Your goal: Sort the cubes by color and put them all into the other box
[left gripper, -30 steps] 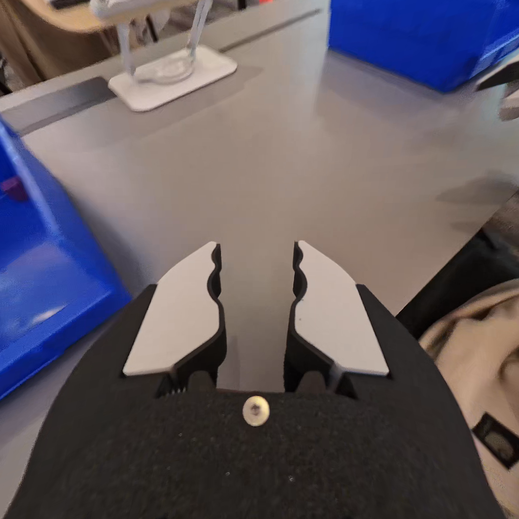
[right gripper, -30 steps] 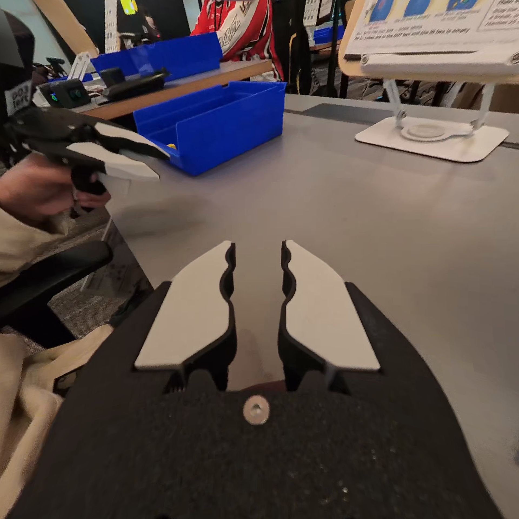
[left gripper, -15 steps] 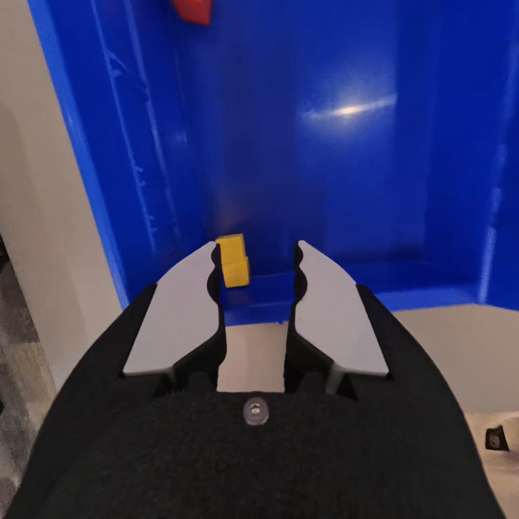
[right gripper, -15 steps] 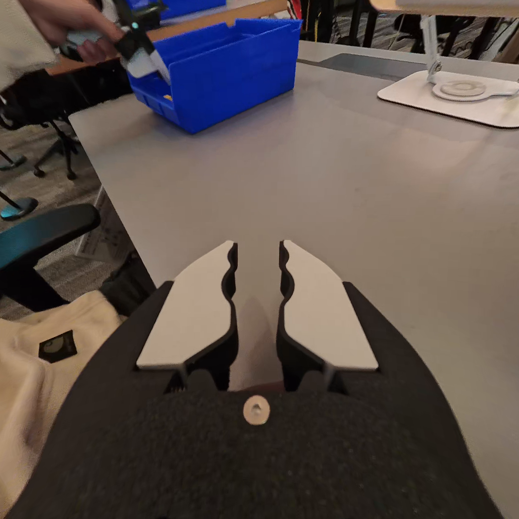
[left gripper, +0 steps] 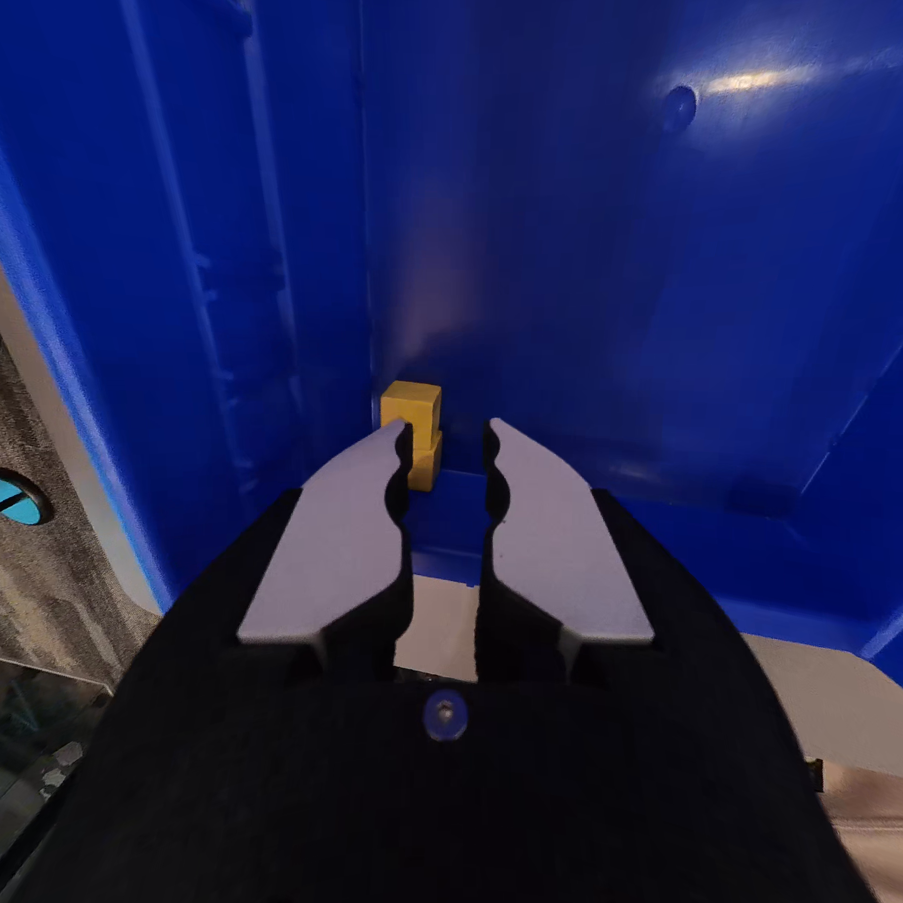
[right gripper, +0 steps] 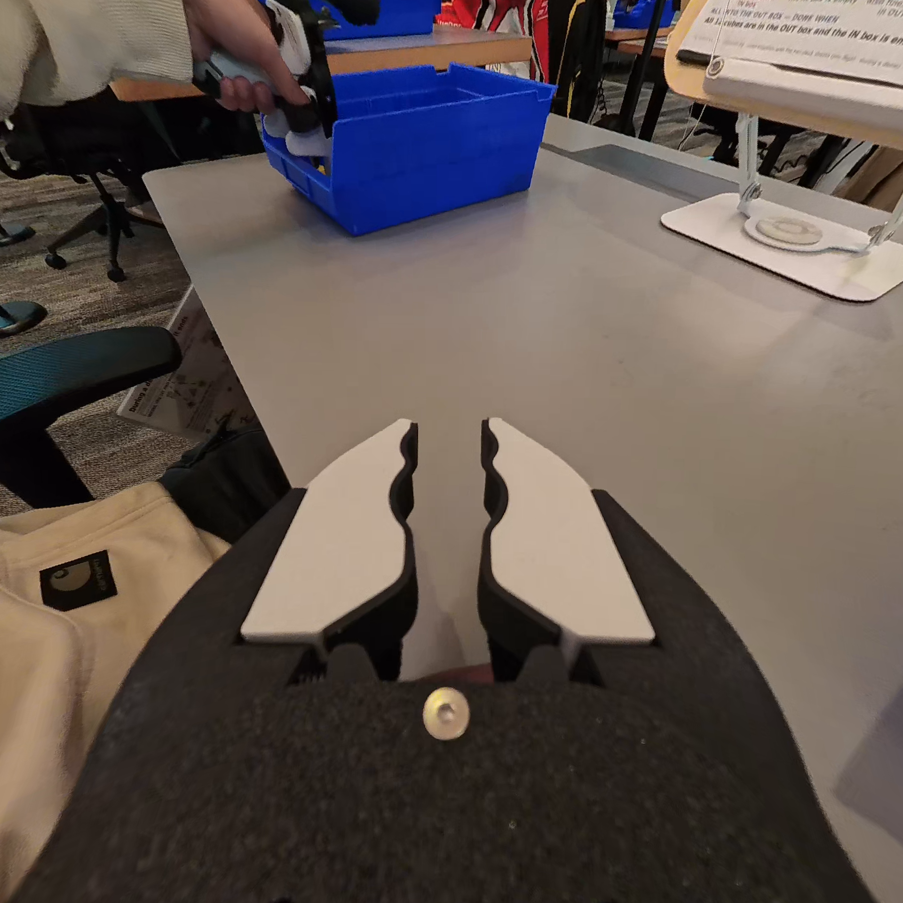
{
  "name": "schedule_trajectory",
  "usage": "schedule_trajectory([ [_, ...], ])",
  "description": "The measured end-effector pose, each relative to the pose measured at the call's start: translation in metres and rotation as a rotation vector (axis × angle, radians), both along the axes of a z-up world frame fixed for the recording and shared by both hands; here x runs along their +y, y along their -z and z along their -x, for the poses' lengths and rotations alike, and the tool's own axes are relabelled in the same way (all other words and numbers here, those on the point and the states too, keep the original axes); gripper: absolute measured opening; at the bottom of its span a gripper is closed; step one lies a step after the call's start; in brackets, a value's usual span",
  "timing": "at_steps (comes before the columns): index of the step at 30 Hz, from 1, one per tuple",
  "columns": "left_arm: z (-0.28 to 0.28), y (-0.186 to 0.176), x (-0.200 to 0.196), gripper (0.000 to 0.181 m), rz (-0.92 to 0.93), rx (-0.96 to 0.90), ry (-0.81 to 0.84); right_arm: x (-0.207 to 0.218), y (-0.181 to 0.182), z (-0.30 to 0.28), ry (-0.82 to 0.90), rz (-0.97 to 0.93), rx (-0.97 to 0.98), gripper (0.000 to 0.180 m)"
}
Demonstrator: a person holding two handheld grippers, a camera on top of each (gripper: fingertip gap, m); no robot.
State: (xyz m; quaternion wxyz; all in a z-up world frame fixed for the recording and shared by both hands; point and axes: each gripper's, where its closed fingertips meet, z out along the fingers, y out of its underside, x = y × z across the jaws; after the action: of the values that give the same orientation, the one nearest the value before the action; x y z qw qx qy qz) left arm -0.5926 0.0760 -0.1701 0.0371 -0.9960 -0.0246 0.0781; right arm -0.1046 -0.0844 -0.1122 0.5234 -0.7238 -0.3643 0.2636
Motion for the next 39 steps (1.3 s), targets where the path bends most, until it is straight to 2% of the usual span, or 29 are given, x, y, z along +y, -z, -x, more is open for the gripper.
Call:
schedule_trajectory([
  [2,-0.001,0.0,0.0,0.025,0.003,0.004,-0.001,-0.002,-0.001,0.0,-0.007,0.001,0.007,0.024],
  [3,-0.001,0.0,0.0,0.018,0.0,0.009,0.008,-0.003,-0.002,0.0,-0.012,0.004,0.012,0.024],
  [4,-0.002,-0.001,0.001,0.0,-0.002,0.012,0.025,-0.004,-0.003,0.001,-0.015,0.004,0.018,0.024],
  [5,-0.006,-0.001,0.0,0.001,0.002,-0.004,0.035,-0.005,-0.004,0.001,-0.016,0.001,0.019,0.024],
  [8,-0.009,-0.004,-0.002,0.032,0.021,-0.009,0.051,-0.005,-0.005,0.001,-0.006,-0.022,0.001,0.024],
  [12,0.002,-0.009,0.003,0.041,0.027,0.066,0.045,-0.005,0.0,0.004,-0.004,-0.021,-0.025,0.023],
  [16,0.014,-0.006,0.004,0.04,0.083,0.182,0.057,-0.008,0.005,0.009,-0.013,-0.028,-0.058,0.023],
  [21,0.014,0.003,0.007,0.038,0.106,0.199,0.04,-0.01,0.005,0.007,-0.012,-0.051,-0.085,0.023],
  [22,0.011,0.006,0.007,0.052,0.115,0.182,0.032,-0.01,0.005,0.007,-0.012,-0.046,-0.083,0.023],
  [23,0.009,0.008,0.006,0.056,0.132,0.183,0.034,-0.01,0.006,0.006,-0.013,-0.04,-0.082,0.023],
  [27,0.001,0.008,0.004,0.056,0.172,0.195,0.063,-0.009,0.007,0.004,-0.013,-0.03,-0.084,0.023],
  [29,-0.009,0.009,0.006,0.066,0.165,0.149,0.074,-0.01,0.006,0.004,-0.015,-0.029,-0.082,0.023],
  [30,-0.016,0.008,0.007,0.066,0.159,0.124,0.082,-0.01,0.006,0.005,-0.016,-0.028,-0.081,0.023],
  [33,-0.034,0.001,0.01,0.049,0.12,0.042,0.111,-0.01,0.008,0.005,-0.016,-0.026,-0.088,0.023],
  [39,-0.025,-0.008,0.003,0.053,0.139,0.062,0.162,-0.01,0.014,0.009,-0.02,-0.023,-0.111,0.023],
])
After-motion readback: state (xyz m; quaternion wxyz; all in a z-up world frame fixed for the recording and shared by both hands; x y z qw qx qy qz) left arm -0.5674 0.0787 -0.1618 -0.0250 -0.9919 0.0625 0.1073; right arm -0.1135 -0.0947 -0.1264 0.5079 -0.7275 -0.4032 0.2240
